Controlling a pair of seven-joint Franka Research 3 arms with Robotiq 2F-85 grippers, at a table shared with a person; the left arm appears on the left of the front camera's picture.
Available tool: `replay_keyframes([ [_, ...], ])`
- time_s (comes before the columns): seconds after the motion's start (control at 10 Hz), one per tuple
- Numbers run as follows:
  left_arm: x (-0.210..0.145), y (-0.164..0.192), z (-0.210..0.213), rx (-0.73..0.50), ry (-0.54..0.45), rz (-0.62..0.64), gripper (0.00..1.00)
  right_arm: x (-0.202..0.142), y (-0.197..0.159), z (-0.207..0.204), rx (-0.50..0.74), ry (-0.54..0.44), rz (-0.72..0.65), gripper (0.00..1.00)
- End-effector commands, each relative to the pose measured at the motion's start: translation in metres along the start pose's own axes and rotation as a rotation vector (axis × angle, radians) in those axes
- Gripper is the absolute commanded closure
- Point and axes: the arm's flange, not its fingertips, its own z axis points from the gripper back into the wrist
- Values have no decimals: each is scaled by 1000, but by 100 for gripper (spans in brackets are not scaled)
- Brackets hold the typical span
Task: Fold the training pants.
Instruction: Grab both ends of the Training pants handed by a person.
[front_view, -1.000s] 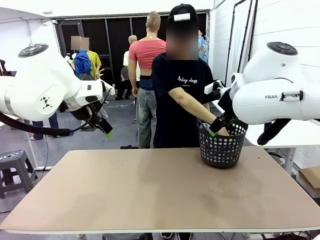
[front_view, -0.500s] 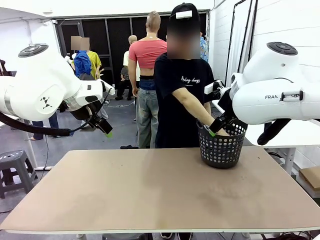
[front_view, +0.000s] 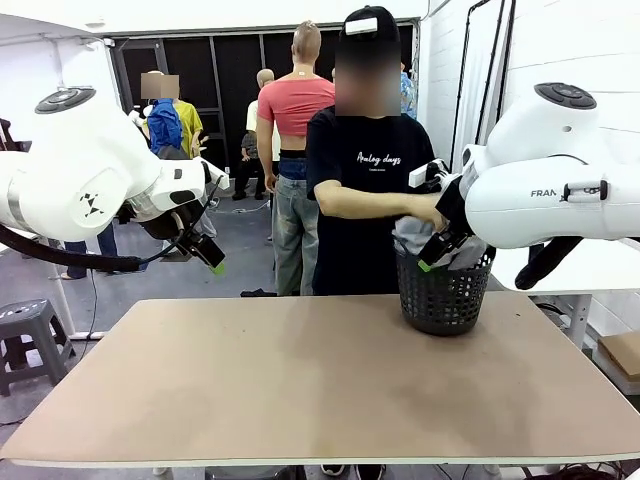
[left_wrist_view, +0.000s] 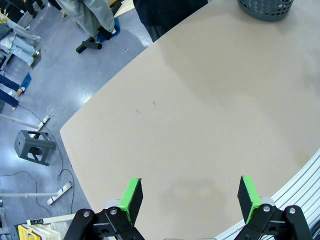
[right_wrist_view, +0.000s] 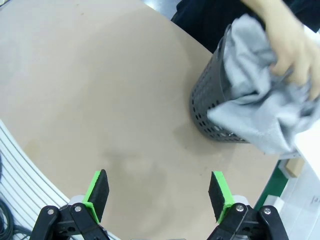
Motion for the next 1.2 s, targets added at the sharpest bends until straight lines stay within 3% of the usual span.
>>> replay_keyframes([
  [0.0,0,1,-1,-10,0,-4,0,0,0,0,1,2,1,0],
  [1.1,0,1,-1,-10,0,-4,0,0,0,0,1,2,1,0],
])
